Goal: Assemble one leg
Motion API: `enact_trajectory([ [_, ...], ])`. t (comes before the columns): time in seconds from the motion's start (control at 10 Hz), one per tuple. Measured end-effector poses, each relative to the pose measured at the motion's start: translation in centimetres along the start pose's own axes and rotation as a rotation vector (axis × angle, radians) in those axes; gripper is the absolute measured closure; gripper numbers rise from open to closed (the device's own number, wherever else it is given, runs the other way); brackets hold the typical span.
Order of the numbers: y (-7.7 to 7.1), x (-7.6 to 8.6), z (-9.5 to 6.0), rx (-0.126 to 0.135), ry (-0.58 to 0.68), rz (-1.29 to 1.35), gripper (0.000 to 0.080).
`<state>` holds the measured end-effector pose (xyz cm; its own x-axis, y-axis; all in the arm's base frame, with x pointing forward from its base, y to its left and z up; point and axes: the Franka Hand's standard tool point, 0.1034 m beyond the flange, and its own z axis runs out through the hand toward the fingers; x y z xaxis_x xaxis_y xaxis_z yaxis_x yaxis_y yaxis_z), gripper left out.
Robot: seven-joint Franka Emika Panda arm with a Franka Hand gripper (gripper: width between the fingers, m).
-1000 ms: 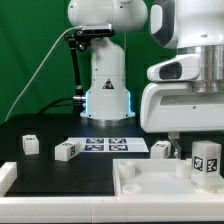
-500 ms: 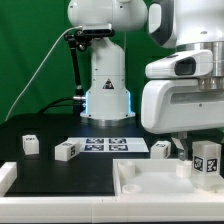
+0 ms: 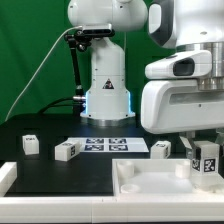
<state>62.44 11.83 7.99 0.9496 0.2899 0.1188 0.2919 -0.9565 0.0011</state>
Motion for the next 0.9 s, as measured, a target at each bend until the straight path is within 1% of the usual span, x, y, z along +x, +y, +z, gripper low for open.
enact_trajectory([
  [0.1, 0.21, -0.02, 0.02, 0.019, 0.002, 0.080, 0.0509],
  [0.2, 0.01, 0.01, 0.05, 0.029, 0.005, 0.207, 0.0509],
  [0.7, 0.20, -0.06, 0.21, 0.024, 0.010, 0.845, 0.0509],
  [0.9, 0.26, -0.21, 0.26, 0.020, 0.029, 1.180, 0.0509],
])
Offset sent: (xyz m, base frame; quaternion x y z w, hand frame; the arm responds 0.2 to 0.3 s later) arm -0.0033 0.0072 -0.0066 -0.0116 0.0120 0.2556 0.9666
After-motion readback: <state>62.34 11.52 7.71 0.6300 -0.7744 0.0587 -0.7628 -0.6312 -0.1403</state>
